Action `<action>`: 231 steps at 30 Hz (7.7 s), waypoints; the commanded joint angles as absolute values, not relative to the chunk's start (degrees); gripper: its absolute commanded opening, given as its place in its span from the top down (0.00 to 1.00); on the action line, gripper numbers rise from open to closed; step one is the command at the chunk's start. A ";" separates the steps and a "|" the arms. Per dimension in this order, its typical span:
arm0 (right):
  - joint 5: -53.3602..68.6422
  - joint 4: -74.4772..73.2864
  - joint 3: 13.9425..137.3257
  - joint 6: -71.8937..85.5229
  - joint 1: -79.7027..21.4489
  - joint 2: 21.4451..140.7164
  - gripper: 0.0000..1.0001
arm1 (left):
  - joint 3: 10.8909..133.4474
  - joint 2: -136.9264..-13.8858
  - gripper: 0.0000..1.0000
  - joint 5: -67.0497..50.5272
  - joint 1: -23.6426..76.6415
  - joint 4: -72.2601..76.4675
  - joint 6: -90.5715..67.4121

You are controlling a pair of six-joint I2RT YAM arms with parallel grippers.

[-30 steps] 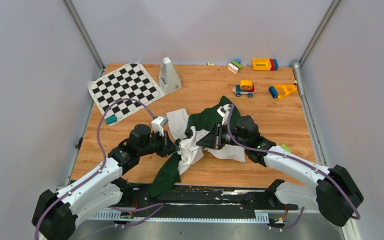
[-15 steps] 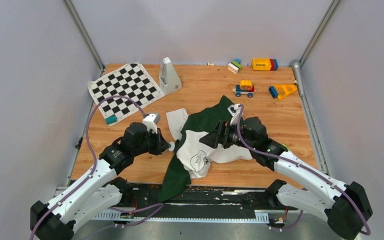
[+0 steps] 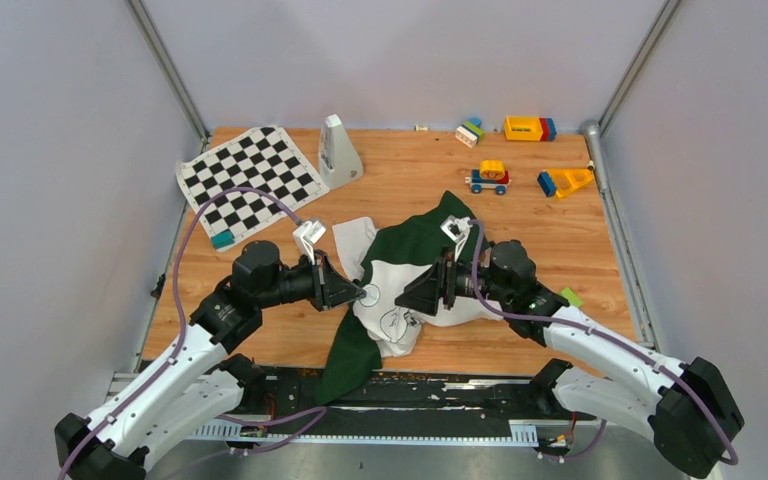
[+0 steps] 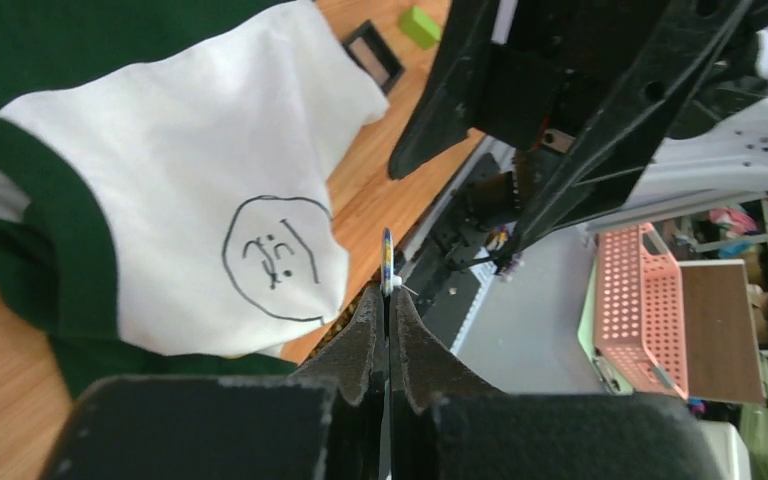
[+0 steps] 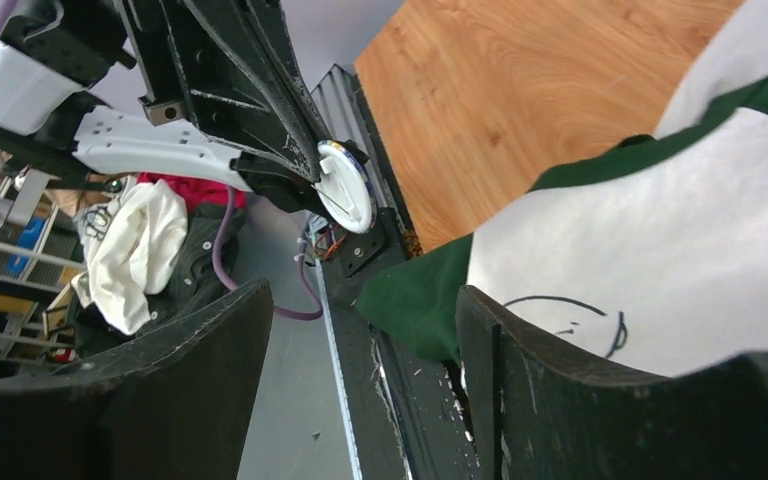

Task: Remove the brooch from the garment

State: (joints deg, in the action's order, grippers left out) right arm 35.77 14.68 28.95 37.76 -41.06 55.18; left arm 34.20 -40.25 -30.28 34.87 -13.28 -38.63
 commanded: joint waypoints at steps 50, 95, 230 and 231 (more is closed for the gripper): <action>39.76 27.19 36.39 40.24 -46.41 67.51 0.73 | 31.78 -39.81 1.00 -41.77 34.81 2.28 -44.38; 33.13 24.81 33.94 40.46 -46.41 64.57 0.44 | 31.99 -38.84 1.00 -35.51 34.87 -4.55 -41.85; 8.47 -26.14 55.25 22.54 -26.57 84.72 0.96 | 35.62 -63.72 1.00 -20.26 32.95 3.90 -12.80; 11.08 -25.16 54.49 23.25 -26.59 83.55 0.96 | 35.16 -63.94 1.00 -20.72 32.96 4.93 -13.04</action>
State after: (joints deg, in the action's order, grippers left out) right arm -1.06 -29.56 56.25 20.49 -26.24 89.10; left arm 36.03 -63.42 -16.73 32.97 -0.16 -12.69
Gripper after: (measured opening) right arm 0.087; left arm 0.007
